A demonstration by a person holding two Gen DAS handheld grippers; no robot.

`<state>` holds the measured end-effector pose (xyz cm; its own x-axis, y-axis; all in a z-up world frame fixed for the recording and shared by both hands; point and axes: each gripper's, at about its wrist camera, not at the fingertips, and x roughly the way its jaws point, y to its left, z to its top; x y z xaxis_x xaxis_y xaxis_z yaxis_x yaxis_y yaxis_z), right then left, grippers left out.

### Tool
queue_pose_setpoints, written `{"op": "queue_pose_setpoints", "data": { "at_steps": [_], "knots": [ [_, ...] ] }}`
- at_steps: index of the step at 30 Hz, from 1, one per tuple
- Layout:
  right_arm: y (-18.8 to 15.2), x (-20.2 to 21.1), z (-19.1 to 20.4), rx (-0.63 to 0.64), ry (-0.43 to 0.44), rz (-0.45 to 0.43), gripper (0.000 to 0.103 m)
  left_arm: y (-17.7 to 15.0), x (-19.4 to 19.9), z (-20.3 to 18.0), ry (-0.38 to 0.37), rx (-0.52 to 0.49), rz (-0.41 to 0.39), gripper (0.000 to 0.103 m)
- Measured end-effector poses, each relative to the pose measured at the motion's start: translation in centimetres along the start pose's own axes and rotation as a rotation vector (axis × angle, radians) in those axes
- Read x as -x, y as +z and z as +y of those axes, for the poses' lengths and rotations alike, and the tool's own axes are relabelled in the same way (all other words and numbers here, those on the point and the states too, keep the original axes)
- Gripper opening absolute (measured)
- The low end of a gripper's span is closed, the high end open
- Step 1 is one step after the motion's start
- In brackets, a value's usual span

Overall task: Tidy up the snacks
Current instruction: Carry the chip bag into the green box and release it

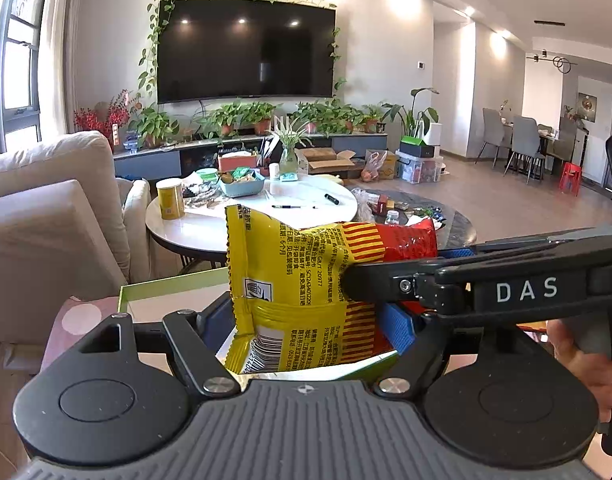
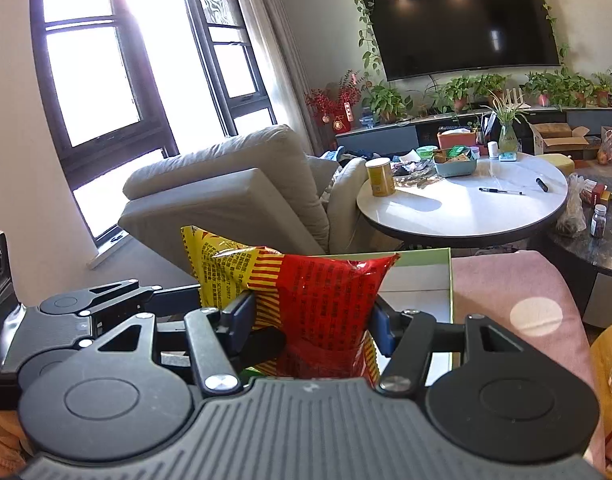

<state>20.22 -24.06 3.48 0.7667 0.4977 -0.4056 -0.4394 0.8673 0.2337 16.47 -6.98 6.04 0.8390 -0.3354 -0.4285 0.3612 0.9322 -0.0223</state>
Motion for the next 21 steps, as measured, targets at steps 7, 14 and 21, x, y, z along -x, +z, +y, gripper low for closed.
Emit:
{"op": "queue_pose_setpoints", "data": {
  "at_steps": [7, 14, 21],
  "knots": [
    [0.0, -2.7, -2.3, -0.023, -0.006, 0.041, 0.086, -0.2, -3.8, 0.4, 0.008, 0.020, 0.066, 0.073],
    [-0.6, -5.0, -4.7, -0.064, 0.004, 0.092, 0.086, -1.2, -7.1, 1.2, 0.000, 0.039, 0.135, 0.073],
    [-1.4, -6.3, -5.4, -0.063, -0.026, 0.149, 0.086, -2.6, -9.0, 1.4, -0.015, 0.068, 0.204, 0.074]
  ]
}}
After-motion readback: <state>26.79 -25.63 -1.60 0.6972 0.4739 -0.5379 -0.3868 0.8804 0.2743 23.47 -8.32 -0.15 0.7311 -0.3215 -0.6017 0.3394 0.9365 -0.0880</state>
